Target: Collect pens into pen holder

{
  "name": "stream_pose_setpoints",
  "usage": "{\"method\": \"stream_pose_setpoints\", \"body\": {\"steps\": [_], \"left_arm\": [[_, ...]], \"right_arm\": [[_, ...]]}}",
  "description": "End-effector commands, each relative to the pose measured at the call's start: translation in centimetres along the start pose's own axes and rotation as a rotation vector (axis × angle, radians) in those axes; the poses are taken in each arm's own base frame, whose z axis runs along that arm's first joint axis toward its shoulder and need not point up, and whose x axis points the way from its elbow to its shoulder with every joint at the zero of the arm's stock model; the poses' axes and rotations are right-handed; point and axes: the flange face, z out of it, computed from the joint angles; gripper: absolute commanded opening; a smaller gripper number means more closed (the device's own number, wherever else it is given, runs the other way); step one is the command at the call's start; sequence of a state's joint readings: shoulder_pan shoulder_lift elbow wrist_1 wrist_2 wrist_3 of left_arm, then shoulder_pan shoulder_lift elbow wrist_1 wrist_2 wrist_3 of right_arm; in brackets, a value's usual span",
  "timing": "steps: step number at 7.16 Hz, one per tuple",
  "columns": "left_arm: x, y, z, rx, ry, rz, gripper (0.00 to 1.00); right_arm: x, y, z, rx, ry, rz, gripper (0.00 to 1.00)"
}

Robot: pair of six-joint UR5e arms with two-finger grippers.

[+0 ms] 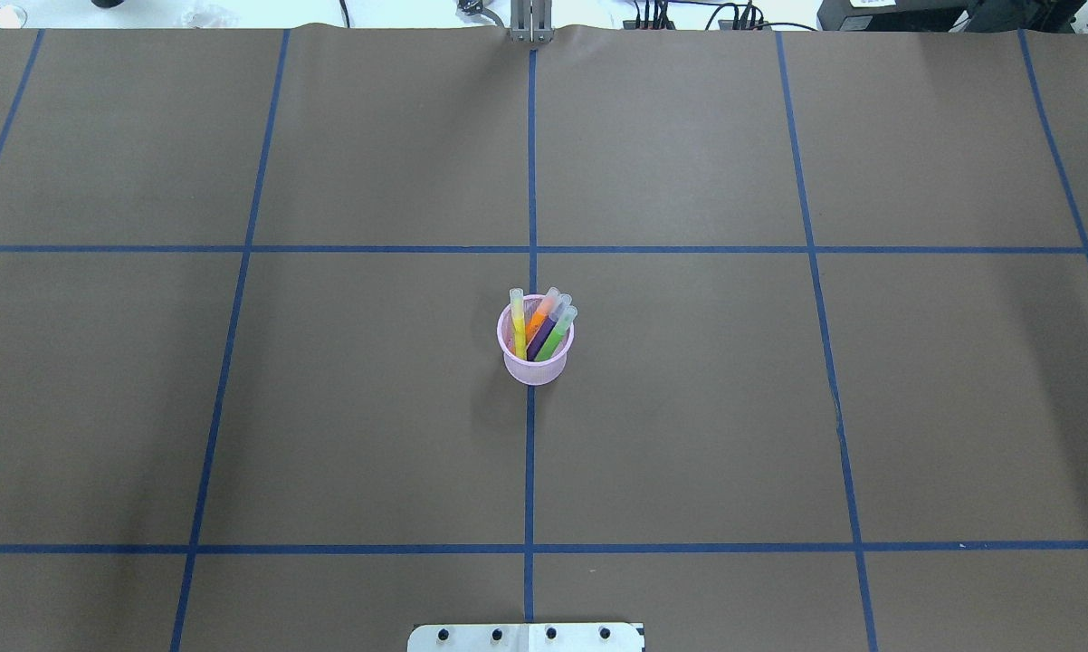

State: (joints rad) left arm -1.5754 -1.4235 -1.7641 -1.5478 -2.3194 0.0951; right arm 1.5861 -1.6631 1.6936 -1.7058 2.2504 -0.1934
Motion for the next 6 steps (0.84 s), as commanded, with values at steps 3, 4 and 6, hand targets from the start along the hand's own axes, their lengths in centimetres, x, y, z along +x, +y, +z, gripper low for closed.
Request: {"method": "stream_pose_setpoints", "body": {"steps": [3,4,6], "left_arm": [[-0.11,0.11,0.11,-0.003,-0.001,-0.003,1.00],[-0.05,0.08,0.05,-0.001,-0.001,-0.001,1.00],[-0.09,0.09,0.10,-0.002,0.000,-0.002,1.00]], "right_arm": [[0.05,0.13,0.11,-0.002,-0.002,0.000,1.00],[0.11,0.15,0.17,-0.003,-0.001,0.001,1.00],[0.24,0.59,0.45,-0.008,-0.003,0.002,1.00]]}}
